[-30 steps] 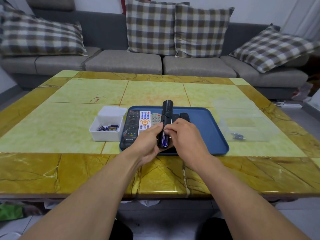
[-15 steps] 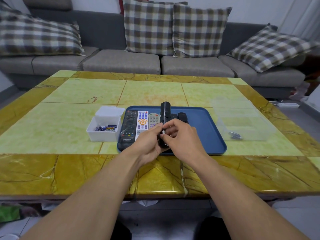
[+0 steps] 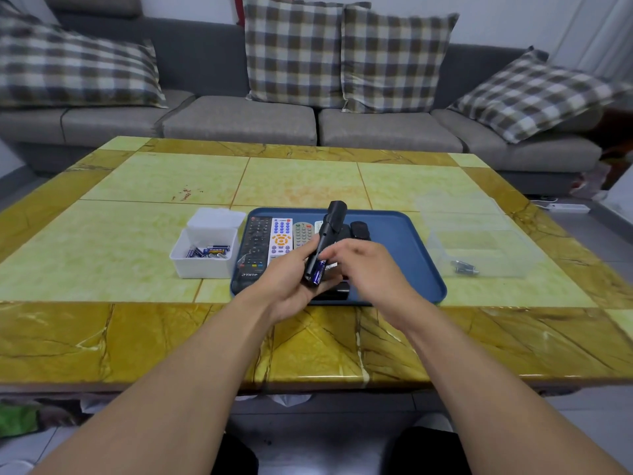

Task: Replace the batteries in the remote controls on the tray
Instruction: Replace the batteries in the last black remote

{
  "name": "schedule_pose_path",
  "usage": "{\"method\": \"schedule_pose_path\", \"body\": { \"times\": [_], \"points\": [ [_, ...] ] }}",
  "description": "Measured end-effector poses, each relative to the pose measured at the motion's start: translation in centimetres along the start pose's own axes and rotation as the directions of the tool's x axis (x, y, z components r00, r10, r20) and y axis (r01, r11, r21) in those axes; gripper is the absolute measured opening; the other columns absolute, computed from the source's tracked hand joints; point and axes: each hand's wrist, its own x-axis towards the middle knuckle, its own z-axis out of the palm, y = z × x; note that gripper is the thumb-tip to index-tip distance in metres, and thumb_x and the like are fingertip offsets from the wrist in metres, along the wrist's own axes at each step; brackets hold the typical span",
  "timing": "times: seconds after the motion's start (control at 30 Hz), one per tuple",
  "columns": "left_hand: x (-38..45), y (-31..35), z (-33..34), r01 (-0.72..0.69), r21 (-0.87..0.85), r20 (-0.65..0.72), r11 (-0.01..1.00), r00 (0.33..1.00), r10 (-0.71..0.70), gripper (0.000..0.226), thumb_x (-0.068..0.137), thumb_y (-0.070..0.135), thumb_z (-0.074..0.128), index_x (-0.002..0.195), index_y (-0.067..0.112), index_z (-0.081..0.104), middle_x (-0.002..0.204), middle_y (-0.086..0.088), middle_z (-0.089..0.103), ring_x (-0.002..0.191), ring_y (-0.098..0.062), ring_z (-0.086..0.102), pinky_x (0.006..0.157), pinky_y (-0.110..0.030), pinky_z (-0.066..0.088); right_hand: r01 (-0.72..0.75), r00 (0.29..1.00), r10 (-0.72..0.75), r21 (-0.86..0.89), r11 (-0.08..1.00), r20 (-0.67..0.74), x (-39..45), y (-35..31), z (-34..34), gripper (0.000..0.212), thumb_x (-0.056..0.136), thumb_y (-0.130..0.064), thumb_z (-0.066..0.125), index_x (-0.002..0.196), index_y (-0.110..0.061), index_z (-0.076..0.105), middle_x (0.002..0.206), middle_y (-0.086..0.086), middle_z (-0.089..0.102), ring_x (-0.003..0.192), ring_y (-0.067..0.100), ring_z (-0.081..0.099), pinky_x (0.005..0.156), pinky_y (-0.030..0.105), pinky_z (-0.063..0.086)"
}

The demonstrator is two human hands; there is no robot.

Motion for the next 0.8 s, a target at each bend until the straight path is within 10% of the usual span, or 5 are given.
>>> {"method": "schedule_pose_path", "body": {
  "times": [0.1, 0.3, 0.57, 0.8],
  "points": [
    [0.2, 0.0, -0.2, 0.003, -0.001, -0.022, 1.000, 1.000, -0.003, 0.033, 0.103, 0.032, 0.053, 0.117, 0.009, 0.071, 0.102, -0.011, 0.073, 0.086, -0.022, 0.067, 0.079, -0.033, 0.053, 0.296, 0.953, -0.286, -0.503, 0.812, 0.099, -0.1, 0.9, 0.1, 0.020, 0.090, -0.025, 0.065, 0.097, -0.040, 0.077, 0.069, -0.022, 0.059, 0.071, 0.003, 0.058, 0.067, 0.034, 0.053],
    [0.0, -0.1, -0.3, 0.026, 0.013, -0.029, 1.000, 0.999, -0.025, 0.030, 0.104, 0.029, 0.051, 0.115, 0.008, 0.070, 0.086, -0.006, 0.071, 0.061, -0.014, 0.059, 0.050, -0.022, 0.042, 0.379, 0.922, -0.341, -0.616, 0.691, 0.186, 0.2, 0.9, 0.1, 0.019, 0.090, -0.035, 0.068, 0.102, -0.048, 0.075, 0.093, -0.017, 0.061, 0.091, 0.010, 0.058, 0.074, 0.038, 0.053],
    [0.1, -0.3, -0.5, 0.058, -0.031, -0.042, 0.998, 0.997, -0.060, 0.028, 0.105, 0.024, 0.050, 0.114, 0.007, 0.069, 0.098, -0.011, 0.067, 0.074, -0.018, 0.059, 0.064, -0.028, 0.046, 0.442, 0.890, -0.356, -0.738, 0.510, 0.286, 0.0, -0.1, -0.2, 0.022, 0.094, -0.040, 0.060, 0.108, -0.053, 0.070, 0.105, -0.015, 0.062, 0.102, 0.011, 0.058, 0.076, 0.032, 0.048],
    [0.4, -0.1, -0.8, 0.062, -0.131, -0.082, 0.989, 0.994, -0.073, 0.036, 0.104, 0.022, 0.051, 0.130, 0.000, 0.062, 0.108, -0.017, 0.066, 0.094, -0.027, 0.060, 0.090, -0.042, 0.048, 0.493, 0.827, -0.480, -0.786, 0.372, 0.291, -0.4, 0.1, 0.9, 0.017, 0.085, -0.045, 0.059, 0.088, -0.036, 0.073, 0.074, -0.007, 0.049, 0.074, 0.017, 0.061, 0.057, 0.030, 0.043]
  ]
}}
